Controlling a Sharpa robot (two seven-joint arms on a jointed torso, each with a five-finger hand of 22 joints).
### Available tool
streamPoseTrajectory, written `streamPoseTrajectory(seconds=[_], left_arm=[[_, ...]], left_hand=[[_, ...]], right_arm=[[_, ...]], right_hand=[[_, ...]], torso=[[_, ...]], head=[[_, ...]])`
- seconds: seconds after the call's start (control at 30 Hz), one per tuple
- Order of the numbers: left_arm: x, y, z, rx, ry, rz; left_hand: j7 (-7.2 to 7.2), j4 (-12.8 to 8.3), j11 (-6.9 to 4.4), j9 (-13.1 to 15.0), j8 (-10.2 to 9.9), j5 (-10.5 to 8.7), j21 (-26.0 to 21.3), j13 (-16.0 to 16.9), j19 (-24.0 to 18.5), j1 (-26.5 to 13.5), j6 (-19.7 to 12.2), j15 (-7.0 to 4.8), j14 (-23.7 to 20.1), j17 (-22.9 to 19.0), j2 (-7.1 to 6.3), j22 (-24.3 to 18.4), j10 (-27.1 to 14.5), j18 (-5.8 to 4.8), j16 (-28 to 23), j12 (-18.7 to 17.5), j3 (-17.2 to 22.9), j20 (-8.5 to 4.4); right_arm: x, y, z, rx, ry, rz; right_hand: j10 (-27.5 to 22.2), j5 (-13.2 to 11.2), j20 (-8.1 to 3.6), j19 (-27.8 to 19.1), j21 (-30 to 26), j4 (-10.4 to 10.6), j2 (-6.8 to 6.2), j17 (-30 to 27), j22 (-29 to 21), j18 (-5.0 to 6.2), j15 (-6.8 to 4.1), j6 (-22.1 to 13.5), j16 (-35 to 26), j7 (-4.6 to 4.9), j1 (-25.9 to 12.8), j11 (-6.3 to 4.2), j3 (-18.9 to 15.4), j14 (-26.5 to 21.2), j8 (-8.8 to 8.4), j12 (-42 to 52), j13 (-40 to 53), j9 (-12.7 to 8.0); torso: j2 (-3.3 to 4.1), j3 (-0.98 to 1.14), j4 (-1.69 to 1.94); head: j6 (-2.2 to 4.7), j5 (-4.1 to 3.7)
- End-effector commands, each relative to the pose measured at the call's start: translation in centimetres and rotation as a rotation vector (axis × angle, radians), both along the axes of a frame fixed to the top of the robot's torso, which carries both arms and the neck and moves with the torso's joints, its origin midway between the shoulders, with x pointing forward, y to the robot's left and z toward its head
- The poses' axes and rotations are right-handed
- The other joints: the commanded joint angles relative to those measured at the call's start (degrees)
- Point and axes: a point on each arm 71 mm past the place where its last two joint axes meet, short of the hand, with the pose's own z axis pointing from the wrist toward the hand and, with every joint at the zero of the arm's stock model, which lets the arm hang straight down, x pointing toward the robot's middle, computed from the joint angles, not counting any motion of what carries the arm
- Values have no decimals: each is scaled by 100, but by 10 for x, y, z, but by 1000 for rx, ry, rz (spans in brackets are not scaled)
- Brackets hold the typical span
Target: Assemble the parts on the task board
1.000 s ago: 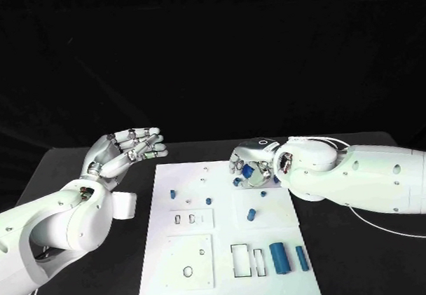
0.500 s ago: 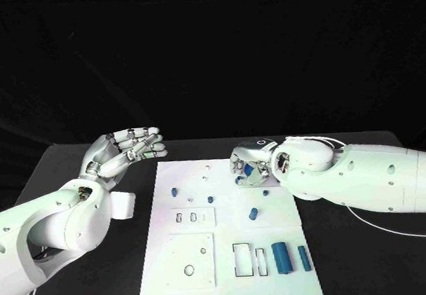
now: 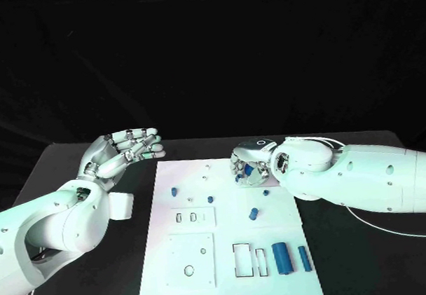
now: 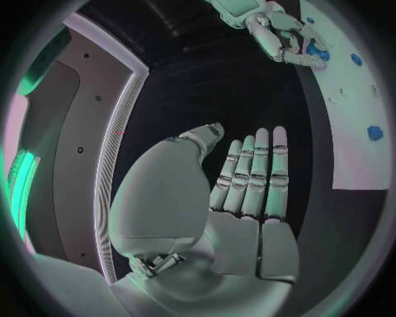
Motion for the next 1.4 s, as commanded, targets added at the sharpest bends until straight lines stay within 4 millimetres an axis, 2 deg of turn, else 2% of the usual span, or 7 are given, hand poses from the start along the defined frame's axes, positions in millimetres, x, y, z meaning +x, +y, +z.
streamPoseTrajectory(seconds=[0.03,0.3,0.43,0.63,0.87,1.23,1.4], left_arm=[[0,-2,2,-5,-6,-21],[0,-2,1,-4,-3,-22],[0,-2,1,-3,-2,-23],[1,-1,1,-3,0,-22],[2,-1,0,-3,2,-20],[2,-1,0,-5,3,-22],[3,0,0,-5,5,-19]], left_hand=[[104,30,20,-6,-27,-21,21,3,30,-67,21,16,-12,7,1,9,25,56,-27,-39,-9,3],[106,33,23,-8,-31,-19,24,3,28,-79,16,18,-13,10,1,10,21,56,-32,-46,-12,4],[106,33,23,-8,-31,-19,24,3,28,-79,16,18,-13,10,1,10,21,56,-32,-46,-12,4],[106,33,23,-8,-31,-19,24,3,28,-79,16,18,-13,10,1,10,21,56,-32,-46,-12,4],[107,35,24,-9,-34,-18,25,3,26,-85,14,19,-14,11,1,10,18,55,-35,-50,-14,5],[108,36,25,-10,-36,-17,26,3,24,-89,12,20,-14,13,3,10,16,55,-37,-52,-14,5],[108,36,25,-10,-36,-17,26,3,24,-89,12,20,-14,13,3,10,16,55,-37,-52,-14,5]], right_arm=[[0,0,-2,-25,8,1],[-1,0,-2,-13,3,-1],[0,0,-1,-4,-8,-9],[1,-1,-1,-4,-13,-21],[0,0,-2,-5,-11,-22],[-1,0,-3,7,-25,-31],[-7,3,2,38,-62,-26]], right_hand=[[60,-25,-9,49,31,2,1,16,22,-88,-25,50,50,-17,44,-8,46,218,30,27,6,15],[139,-30,-25,58,76,-13,36,32,91,-95,-51,106,86,-47,77,-37,195,217,76,48,10,73],[237,-214,-52,76,127,-84,120,51,169,-105,-86,182,120,-83,163,-74,378,217,145,78,22,155],[263,-253,-63,69,136,-121,146,57,183,-105,-94,199,136,-89,181,-87,453,217,174,80,25,201],[334,-262,-80,76,166,-175,199,54,232,-109,-114,256,153,-114,191,-113,537,215,240,99,38,287],[306,-265,-82,68,168,-181,199,54,238,-110,-110,239,162,-109,151,-104,564,214,251,70,26,324],[348,-269,-85,83,191,-202,187,65,277,-116,-117,257,174,-120,136,-116,574,216,276,83,32,360]], torso=[[14,-4,13],[25,-17,25],[34,-19,30],[41,-28,37],[46,-28,40],[57,-24,54],[50,-31,49]], head=[[-6,-7],[3,-25],[4,-41],[5,-53],[4,-71],[24,-83],[40,-83]])
